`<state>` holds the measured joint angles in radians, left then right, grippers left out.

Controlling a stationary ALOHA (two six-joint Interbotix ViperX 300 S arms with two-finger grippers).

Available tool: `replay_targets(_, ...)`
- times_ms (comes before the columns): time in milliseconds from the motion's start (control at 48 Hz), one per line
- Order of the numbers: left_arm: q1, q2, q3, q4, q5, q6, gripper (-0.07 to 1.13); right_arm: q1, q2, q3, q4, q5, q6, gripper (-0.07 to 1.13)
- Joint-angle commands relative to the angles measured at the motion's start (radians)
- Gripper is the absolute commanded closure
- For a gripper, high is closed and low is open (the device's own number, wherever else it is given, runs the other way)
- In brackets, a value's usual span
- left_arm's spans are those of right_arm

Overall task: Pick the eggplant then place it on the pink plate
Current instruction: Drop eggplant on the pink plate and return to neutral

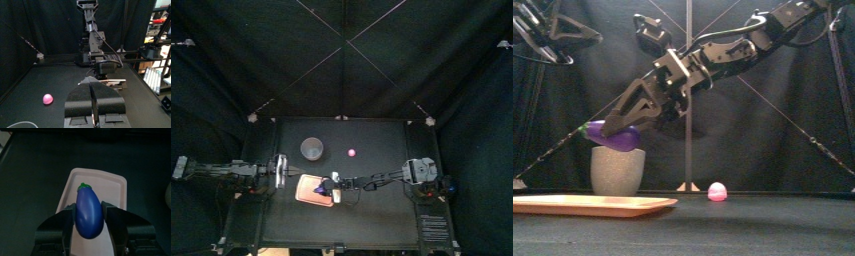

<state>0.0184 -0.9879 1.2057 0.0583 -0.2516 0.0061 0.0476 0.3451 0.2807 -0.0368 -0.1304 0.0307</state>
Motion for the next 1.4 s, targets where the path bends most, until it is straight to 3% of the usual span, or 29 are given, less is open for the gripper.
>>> replay_targets(21,0.002,0.003,-0.014,0.003,-0.005,0.002,1.08,-0.011,-0.012,-0.037,0.026,-0.002,-0.005,0.25)
replay_targets(146,0.002,0.003,-0.014,0.003,-0.005,0.002,1.08,-0.021,-0.012,-0.026,0.031,-0.003,-0.005,0.07)
replay_targets(229,0.003,0.003,-0.014,0.003,-0.003,0.002,1.08,-0.026,-0.021,-0.018,0.034,-0.009,-0.003,0.01)
replay_targets(521,0.003,0.003,-0.014,0.003,0.003,0.002,1.08,-0.087,-0.249,0.109,0.055,-0.049,-0.002,0.01)
replay_targets(896,0.012,-0.003,-0.009,0.003,0.003,0.002,1.08,-0.091,-0.799,0.591,0.124,-0.383,-0.002,0.01)
replay_targets(1167,0.015,-0.006,-0.006,0.003,0.003,0.002,1.08,-0.008,-1.071,0.755,0.081,-0.353,-0.008,0.01)
replay_targets(1396,0.015,-0.006,-0.005,0.003,0.003,0.002,1.08,0.008,-1.223,0.83,0.034,-0.281,-0.002,0.01)
